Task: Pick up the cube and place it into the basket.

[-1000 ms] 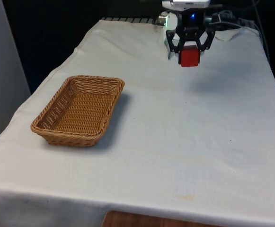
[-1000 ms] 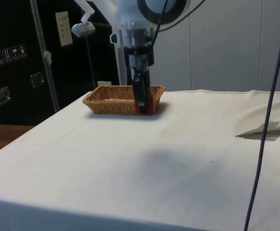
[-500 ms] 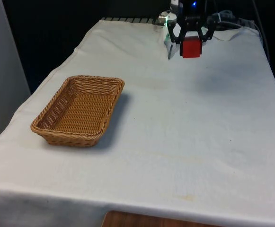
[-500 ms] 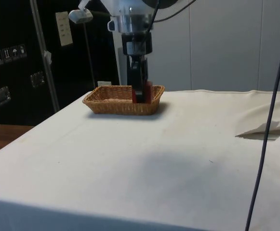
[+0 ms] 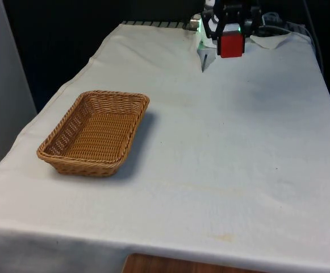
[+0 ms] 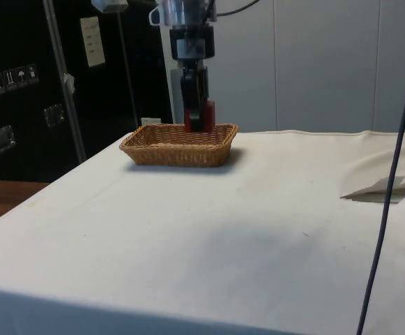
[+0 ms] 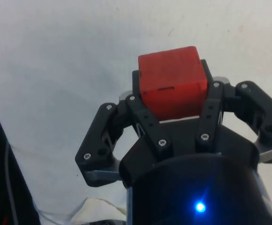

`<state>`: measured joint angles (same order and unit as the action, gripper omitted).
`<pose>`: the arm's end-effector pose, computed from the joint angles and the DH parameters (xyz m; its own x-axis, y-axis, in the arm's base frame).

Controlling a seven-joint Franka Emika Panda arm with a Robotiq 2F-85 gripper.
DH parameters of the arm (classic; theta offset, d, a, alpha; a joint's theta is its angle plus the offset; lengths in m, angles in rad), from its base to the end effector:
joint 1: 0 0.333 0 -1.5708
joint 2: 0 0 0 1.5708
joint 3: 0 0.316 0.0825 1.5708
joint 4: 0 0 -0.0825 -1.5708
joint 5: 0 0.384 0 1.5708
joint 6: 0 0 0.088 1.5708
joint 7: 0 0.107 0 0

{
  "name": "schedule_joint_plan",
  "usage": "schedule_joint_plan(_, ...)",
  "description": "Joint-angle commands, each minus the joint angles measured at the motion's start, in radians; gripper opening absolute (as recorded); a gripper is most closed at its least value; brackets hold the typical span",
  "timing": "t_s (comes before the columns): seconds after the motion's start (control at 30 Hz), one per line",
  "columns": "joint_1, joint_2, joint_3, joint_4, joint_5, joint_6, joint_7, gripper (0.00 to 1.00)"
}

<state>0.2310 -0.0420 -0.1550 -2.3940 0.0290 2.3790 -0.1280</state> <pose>0.4893 0.0376 0.3356 0.9829 0.1819 0.0294 0.1826 -0.9829 -0.0235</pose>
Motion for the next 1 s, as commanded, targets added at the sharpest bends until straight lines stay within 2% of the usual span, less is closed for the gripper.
schedule_joint_plan(0.0, -0.002, -0.002, -0.001, 0.012, -0.007, -0.02, 0.004, 0.0)
schedule_joint_plan(0.03, 0.0, 0.0, 0.0, 0.006, 0.0, -0.007, 0.0, 0.0)
schedule_joint_plan(0.07, -0.002, -0.001, -0.001, 0.023, -0.005, -0.033, 0.002, 0.0)
schedule_joint_plan(0.27, -0.005, 0.005, -0.002, 0.066, 0.0, -0.082, -0.001, 0.0)
schedule_joint_plan(0.3, -0.005, 0.001, -0.001, 0.06, 0.0, -0.072, -0.001, 0.0)
schedule_joint_plan(0.53, -0.009, 0.012, -0.002, 0.108, 0.001, -0.124, -0.001, 0.0)
schedule_joint_plan(0.73, -0.016, 0.049, -0.007, 0.179, 0.005, -0.185, -0.009, 0.0)
schedule_joint_plan(0.8, -0.017, 0.06, -0.008, 0.197, 0.006, -0.198, -0.012, 0.0)
schedule_joint_plan(0.83, -0.015, 0.052, -0.007, 0.184, 0.001, -0.182, -0.006, 0.0)
schedule_joint_plan(0.97, -0.019, 0.084, -0.013, 0.235, 0.007, -0.221, -0.019, 0.0)
